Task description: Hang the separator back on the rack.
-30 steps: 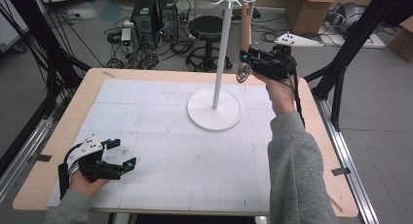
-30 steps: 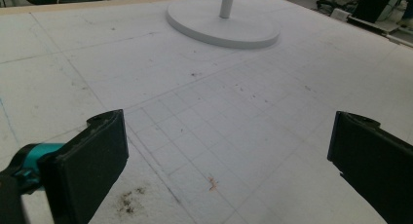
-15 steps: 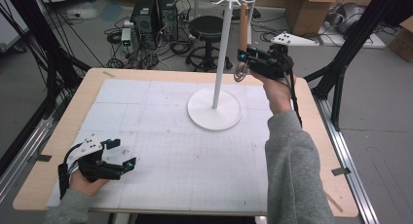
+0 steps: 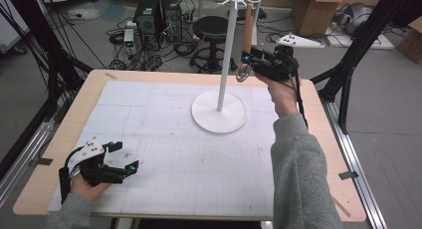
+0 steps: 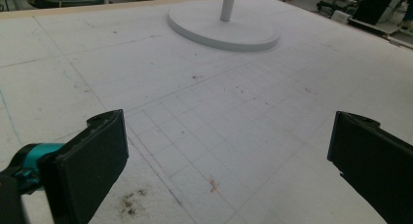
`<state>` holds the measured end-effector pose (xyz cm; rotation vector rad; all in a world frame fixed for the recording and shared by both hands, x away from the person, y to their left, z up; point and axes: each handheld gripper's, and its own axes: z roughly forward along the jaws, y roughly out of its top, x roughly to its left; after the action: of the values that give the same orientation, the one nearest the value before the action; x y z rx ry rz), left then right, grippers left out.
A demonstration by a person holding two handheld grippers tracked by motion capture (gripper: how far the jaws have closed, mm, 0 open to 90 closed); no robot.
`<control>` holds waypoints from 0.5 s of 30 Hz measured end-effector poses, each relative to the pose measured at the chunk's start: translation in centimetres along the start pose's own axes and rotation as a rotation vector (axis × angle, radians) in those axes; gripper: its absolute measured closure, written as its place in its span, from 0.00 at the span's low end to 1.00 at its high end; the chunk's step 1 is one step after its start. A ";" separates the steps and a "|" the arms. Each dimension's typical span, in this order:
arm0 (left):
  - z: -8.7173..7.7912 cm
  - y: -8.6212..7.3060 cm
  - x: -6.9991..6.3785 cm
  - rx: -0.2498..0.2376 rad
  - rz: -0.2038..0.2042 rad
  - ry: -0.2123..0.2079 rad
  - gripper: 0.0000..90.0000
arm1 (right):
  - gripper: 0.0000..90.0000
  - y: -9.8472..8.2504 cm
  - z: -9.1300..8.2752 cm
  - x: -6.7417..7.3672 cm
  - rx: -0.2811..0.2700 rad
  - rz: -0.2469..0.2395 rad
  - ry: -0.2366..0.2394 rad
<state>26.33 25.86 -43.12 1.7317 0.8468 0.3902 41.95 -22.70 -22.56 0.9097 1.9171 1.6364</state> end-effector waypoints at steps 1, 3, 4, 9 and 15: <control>0.0 0.0 0.0 0.001 0.001 0.000 0.02 | 0.59 -0.1 -0.1 0.0 0.005 0.000 0.002; 0.0 0.0 0.0 0.005 0.006 0.001 0.02 | 0.50 -0.2 -0.2 -0.1 0.008 -0.003 -0.015; 0.0 0.0 0.0 0.006 0.006 0.002 0.02 | 0.46 -0.3 -0.3 -0.2 0.005 -0.002 -0.016; 0.0 0.0 0.0 0.008 0.003 0.006 0.02 | 0.33 -0.5 -0.7 -0.3 0.022 -0.042 -0.007; 0.1 0.0 0.1 0.004 -0.007 0.001 0.02 | 0.29 -1.6 -1.2 -0.2 0.019 -0.040 0.054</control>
<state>26.44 25.88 -43.15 1.7318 0.8545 0.3851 40.89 -23.76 -23.89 0.8376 1.9767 1.6380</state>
